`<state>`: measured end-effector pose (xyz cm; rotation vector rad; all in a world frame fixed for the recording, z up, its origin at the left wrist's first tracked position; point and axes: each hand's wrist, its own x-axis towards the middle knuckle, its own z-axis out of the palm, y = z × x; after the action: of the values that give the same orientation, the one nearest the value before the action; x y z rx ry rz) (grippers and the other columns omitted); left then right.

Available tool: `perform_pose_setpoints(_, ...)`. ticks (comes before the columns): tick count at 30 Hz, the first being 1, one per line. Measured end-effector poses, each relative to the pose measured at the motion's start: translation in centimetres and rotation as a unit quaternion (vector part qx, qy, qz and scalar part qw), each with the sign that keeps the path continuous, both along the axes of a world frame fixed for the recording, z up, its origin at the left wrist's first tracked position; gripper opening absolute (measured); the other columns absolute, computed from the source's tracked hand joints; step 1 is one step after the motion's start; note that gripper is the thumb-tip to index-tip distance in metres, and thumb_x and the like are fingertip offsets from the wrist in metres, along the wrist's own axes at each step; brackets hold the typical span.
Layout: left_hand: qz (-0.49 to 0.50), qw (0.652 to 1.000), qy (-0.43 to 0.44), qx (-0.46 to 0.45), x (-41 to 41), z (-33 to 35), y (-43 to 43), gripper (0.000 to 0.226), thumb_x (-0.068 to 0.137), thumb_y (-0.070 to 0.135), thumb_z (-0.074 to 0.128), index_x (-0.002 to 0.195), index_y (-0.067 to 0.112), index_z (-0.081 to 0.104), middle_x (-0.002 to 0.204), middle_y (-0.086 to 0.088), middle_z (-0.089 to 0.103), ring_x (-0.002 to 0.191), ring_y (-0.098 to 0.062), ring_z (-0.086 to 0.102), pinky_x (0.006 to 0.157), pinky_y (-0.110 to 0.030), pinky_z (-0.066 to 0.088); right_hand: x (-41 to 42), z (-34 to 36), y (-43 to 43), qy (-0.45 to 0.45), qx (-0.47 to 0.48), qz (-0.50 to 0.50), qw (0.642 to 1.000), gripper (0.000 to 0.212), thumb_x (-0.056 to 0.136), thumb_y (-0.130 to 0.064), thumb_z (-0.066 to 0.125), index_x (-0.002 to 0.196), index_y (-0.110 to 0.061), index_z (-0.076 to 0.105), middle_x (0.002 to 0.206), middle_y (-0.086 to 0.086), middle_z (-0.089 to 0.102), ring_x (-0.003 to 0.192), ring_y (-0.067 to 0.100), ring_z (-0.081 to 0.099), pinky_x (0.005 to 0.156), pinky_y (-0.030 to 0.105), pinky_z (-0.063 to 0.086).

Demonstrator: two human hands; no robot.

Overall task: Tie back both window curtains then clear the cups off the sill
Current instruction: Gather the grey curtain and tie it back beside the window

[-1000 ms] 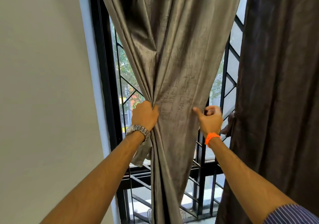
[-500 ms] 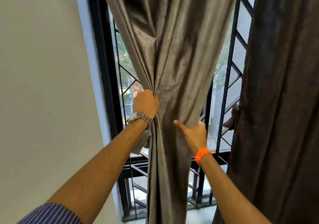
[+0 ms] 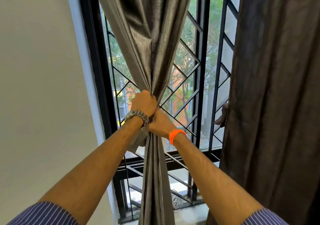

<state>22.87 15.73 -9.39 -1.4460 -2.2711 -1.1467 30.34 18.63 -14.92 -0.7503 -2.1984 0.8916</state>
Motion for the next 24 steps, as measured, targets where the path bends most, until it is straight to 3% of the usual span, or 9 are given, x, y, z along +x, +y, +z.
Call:
perform_pose_setpoints(4,-0.074,0.991,-0.112,-0.003,0.2,-0.2,-0.6,0.043,0.087,0.04,0.059,0.069,0.002,0.052,0.069,-0.017,0.056,0.069,-0.035,0.058,0.06,-0.039,0.048,-0.2,-0.2,0.1,0.05,0.043,-0.099,0.993,0.028,0.087,-0.006,0.062,0.113,0.004,0.059,0.1,0.022,0.068,0.09,0.036,0.064,0.072,0.038,0.052)
perform_pose_setpoints(7,-0.186,0.942,-0.28,0.013,-0.6,-0.8,-1.4,0.057,0.077,0.055,0.068,0.104,0.004,0.069,0.09,-0.016,0.072,0.081,-0.034,0.071,0.074,-0.047,0.06,0.0,-0.5,0.2,0.064,0.033,-0.128,0.989,0.025,0.086,0.006,0.05,0.108,0.005,0.063,0.099,0.027,0.067,0.091,0.04,0.063,0.068,0.038,0.049)
perform_pose_setpoints(9,-0.246,0.886,-0.392,0.027,-1.6,-1.4,-2.2,0.048,0.088,0.048,0.062,0.117,0.01,0.066,0.101,-0.005,0.072,0.088,-0.031,0.072,0.08,-0.045,0.06,0.4,-0.3,0.2,0.073,0.018,-0.126,0.989,0.026,0.084,0.008,0.05,0.106,0.006,0.065,0.101,0.027,0.068,0.093,0.039,0.064,0.066,0.03,0.042)
perform_pose_setpoints(12,-0.222,0.859,-0.454,0.083,-3.4,-3.1,-2.6,0.035,0.094,0.027,0.055,0.114,0.0,0.065,0.099,-0.013,0.073,0.082,-0.034,0.072,0.078,-0.045,0.058,0.7,0.1,-0.1,0.072,-0.004,-0.112,0.991,0.022,0.084,0.008,0.052,0.102,0.007,0.066,0.099,0.026,0.068,0.082,0.032,0.06,0.064,0.027,0.039)
perform_pose_setpoints(15,-0.194,0.873,-0.445,0.047,-4.0,-5.2,-2.9,0.021,0.088,-0.002,0.052,0.104,-0.009,0.064,0.087,-0.022,0.067,0.063,-0.029,0.064,0.061,-0.037,0.056,0.5,0.1,0.0,0.08,-0.032,-0.118,0.989,0.025,0.083,0.006,0.052,0.104,0.007,0.066,0.099,0.024,0.067,0.089,0.034,0.061,0.069,0.031,0.043)
perform_pose_setpoints(17,-0.191,0.922,-0.335,-0.017,-4.4,-6.6,-3.0,0.027,0.081,-0.012,0.053,0.1,0.0,0.068,0.09,-0.013,0.071,0.066,-0.024,0.065,0.062,-0.037,0.057,0.4,0.1,0.3,0.08,-0.055,-0.119,0.988,0.022,0.083,0.003,0.053,0.1,0.006,0.066,0.088,0.018,0.063,0.084,0.029,0.059,0.068,0.034,0.045)
perform_pose_setpoints(19,-0.189,0.952,-0.233,-0.058,-4.6,-7.7,-3.1,0.042,0.071,-0.012,0.06,0.104,0.013,0.071,0.096,0.001,0.073,0.079,-0.018,0.069,0.063,-0.031,0.06,0.6,0.3,0.4,0.072,-0.077,-0.125,0.986,0.011,0.083,0.001,0.054,0.09,0.006,0.061,0.079,0.014,0.057,0.078,0.026,0.054,0.063,0.034,0.042)
perform_pose_setpoints(21,-0.204,0.951,-0.216,-0.083,-4.4,-7.8,-3.1,0.047,0.068,-0.009,0.069,0.108,0.016,0.069,0.1,0.005,0.071,0.089,-0.012,0.066,0.064,-0.02,0.052,1.0,0.5,0.5,0.062,-0.084,-0.129,0.986,0.008,0.085,0.0,0.053,0.078,-0.003,0.053,0.074,0.01,0.052,0.076,0.025,0.051,0.06,0.035,0.042)
perform_pose_setpoints(24,-0.183,0.967,-0.147,-0.1,-4.3,-7.9,-2.7,0.028,0.071,0.002,0.077,0.095,0.016,0.073,0.09,0.0,0.071,0.085,-0.012,0.063,0.066,-0.016,0.042,1.2,0.4,0.7,0.065,-0.081,-0.134,0.986,0.009,0.086,-0.001,0.054,0.091,0.006,0.057,0.086,0.016,0.058,0.08,0.027,0.052,0.075,0.048,0.052)
